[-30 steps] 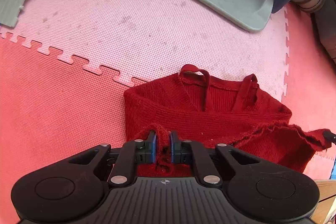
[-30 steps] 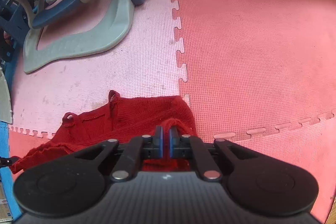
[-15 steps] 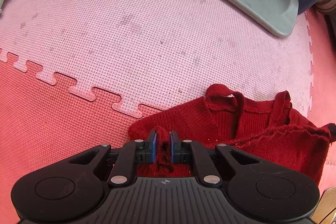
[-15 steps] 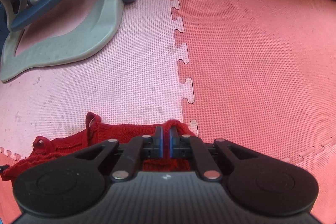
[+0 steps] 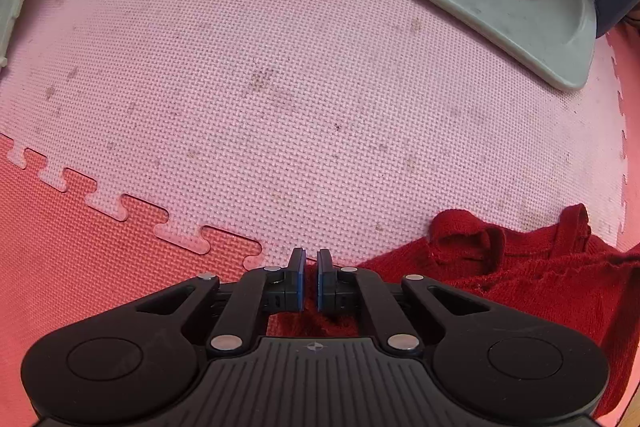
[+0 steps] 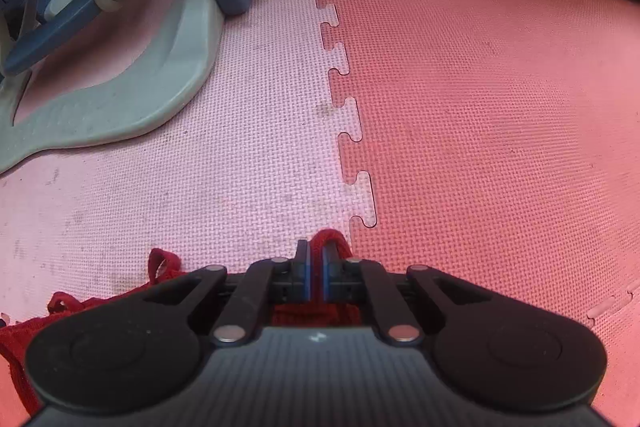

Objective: Fold clothes
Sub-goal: 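Lay the hem near the collar and open both grippers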

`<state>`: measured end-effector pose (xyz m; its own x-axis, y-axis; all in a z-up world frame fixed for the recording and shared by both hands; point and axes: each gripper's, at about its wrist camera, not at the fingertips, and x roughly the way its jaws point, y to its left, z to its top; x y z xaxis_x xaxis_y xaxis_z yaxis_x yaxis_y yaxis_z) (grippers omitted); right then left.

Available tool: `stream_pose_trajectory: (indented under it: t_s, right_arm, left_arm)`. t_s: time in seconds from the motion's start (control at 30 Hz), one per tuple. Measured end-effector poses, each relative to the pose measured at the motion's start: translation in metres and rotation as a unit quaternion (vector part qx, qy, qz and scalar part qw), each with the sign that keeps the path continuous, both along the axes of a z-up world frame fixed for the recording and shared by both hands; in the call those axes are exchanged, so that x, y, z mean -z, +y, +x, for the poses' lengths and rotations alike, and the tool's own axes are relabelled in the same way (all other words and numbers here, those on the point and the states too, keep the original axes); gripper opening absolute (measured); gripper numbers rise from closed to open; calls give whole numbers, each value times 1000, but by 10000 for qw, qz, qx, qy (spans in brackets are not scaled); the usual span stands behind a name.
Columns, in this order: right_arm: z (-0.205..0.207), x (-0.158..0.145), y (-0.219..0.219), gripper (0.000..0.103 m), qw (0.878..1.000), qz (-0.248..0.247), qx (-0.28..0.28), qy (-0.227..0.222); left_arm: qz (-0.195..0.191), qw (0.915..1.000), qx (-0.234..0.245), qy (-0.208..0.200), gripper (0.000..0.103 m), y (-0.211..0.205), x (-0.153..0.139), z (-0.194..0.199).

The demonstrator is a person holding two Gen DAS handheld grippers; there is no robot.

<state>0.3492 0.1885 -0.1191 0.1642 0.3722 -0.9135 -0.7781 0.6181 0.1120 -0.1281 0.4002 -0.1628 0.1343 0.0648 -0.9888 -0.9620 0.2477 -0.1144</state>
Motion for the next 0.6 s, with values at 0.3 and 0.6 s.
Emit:
stream_pose_trajectory:
  t_s: [0.3,0.6]
  right_arm:
    - [-1,21,10,7,9995,-312,3,-47]
    - [-3,15,11,16,9992,-368,-114,-105]
  left_arm:
    - [107,9984,-67,555,10,5,6,-19]
    - [240,9979,293,530,15,-16,-11,-16]
